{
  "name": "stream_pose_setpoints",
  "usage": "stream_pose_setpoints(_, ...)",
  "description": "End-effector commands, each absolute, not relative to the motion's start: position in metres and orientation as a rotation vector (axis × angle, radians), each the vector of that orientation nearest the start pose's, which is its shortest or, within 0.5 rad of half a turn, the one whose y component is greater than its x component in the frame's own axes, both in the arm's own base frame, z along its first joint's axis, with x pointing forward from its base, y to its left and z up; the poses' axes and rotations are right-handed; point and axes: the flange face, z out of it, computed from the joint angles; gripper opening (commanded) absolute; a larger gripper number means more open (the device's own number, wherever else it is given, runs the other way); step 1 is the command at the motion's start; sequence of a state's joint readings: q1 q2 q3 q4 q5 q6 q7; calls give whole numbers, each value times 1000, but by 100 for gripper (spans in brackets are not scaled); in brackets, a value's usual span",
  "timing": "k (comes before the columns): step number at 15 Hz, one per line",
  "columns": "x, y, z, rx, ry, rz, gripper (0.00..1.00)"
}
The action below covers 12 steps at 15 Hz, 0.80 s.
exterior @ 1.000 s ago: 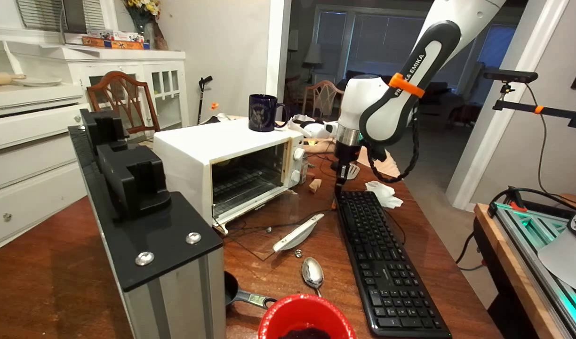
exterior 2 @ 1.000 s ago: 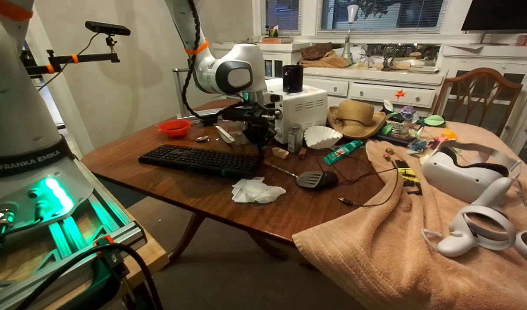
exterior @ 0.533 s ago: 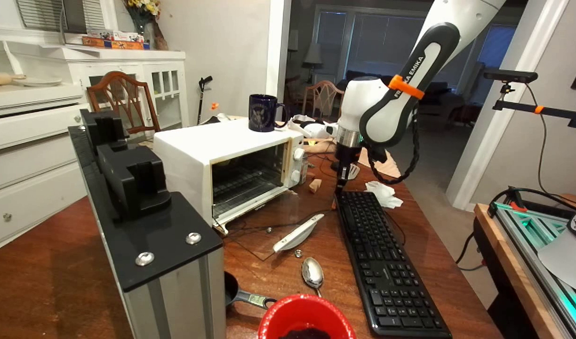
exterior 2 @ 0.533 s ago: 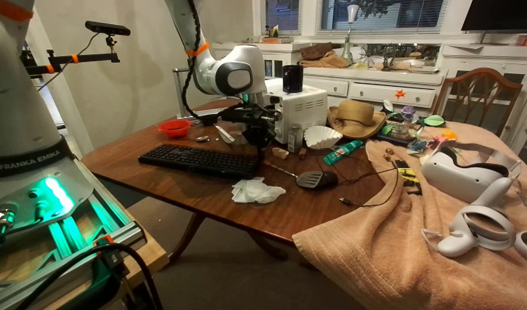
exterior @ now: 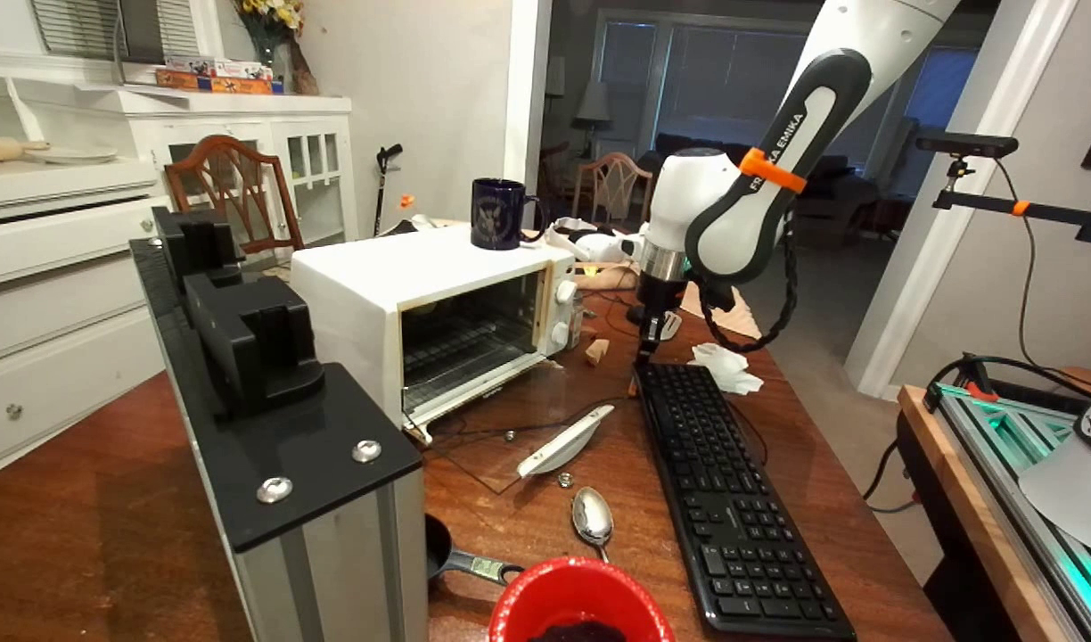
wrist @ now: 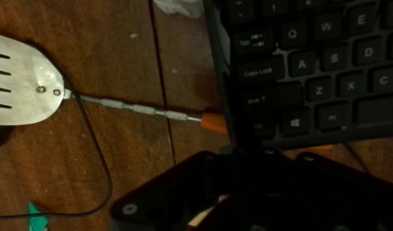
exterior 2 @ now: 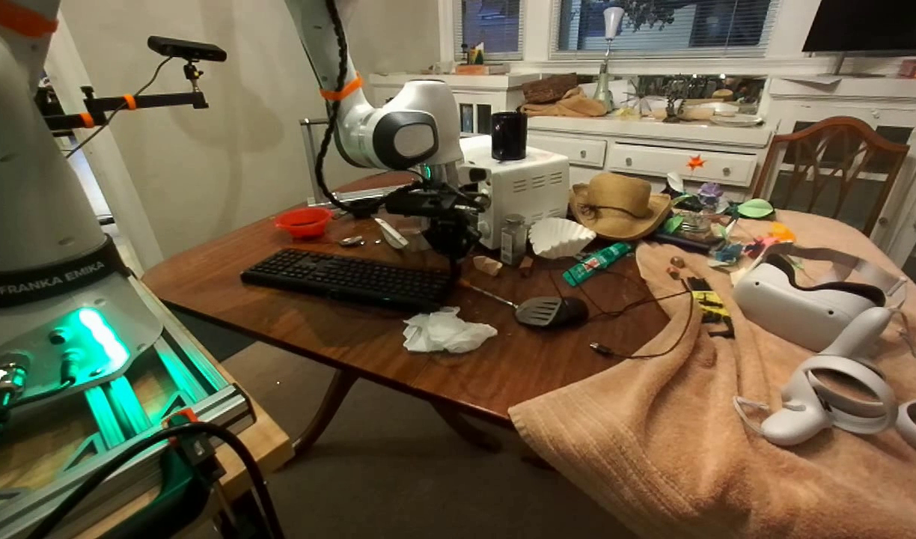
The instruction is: Press a key on the keyboard.
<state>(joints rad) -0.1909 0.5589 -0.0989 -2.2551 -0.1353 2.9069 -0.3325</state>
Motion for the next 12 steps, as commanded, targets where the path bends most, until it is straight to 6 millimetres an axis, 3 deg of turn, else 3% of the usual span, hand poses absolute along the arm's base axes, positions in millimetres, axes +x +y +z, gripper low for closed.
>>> stream_pose_setpoints(1,510,-150,109,-3244,-309,-127,0)
stream_pose_setpoints(6,509,-149,112,-3243,-304,-125,0)
stream_pose_setpoints(12,503,-135,154,-3221,-250,-130,0)
